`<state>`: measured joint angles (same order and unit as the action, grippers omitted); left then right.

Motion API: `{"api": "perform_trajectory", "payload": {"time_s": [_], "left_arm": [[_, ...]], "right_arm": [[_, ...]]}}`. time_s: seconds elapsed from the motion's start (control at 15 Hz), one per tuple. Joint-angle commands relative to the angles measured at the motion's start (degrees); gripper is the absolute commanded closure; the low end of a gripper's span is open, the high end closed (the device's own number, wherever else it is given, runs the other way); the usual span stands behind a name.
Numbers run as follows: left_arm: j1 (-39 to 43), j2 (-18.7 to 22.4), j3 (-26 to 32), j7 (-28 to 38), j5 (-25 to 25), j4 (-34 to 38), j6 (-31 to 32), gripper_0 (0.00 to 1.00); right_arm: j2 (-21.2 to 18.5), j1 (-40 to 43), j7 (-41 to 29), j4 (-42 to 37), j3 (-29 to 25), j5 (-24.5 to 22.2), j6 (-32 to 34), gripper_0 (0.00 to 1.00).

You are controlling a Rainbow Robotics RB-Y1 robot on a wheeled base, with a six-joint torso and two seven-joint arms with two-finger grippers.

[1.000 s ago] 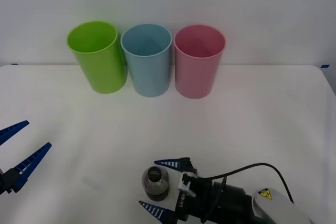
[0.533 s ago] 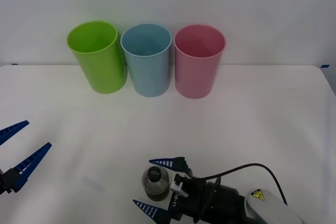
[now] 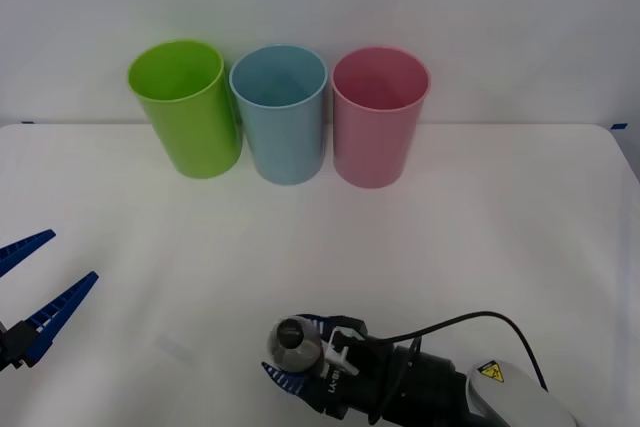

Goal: Grasp the object on the table and drop it into the matching bin: aluminum can to the light blue bin, PET bottle to the pink bin.

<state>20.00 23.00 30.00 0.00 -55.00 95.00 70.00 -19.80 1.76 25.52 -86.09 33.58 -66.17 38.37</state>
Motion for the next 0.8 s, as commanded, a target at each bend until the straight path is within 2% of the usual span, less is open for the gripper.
{"api": "perform_trajectory", "payload": {"time_s": [0.07,0.4,0.8], "left_arm": [[0.0,0.0,0.0,0.0,0.0,0.0,0.0,0.0],[0.0,0.0,0.0,0.0,0.0,0.0,0.0,0.0],[0.0,0.0,0.0,0.0,0.0,0.0,0.0,0.0]], "right_arm": [[0.02,0.0,0.06,-0.04,0.0,-0.01,-0.31,1.0],[-0.24,0.61,-0.29,-1.45,-0.62,1.05,0.04,1.0],[-3.23,7.03,-2.49,-11.73,-6.68,1.22,-0.84,1.0]]}}
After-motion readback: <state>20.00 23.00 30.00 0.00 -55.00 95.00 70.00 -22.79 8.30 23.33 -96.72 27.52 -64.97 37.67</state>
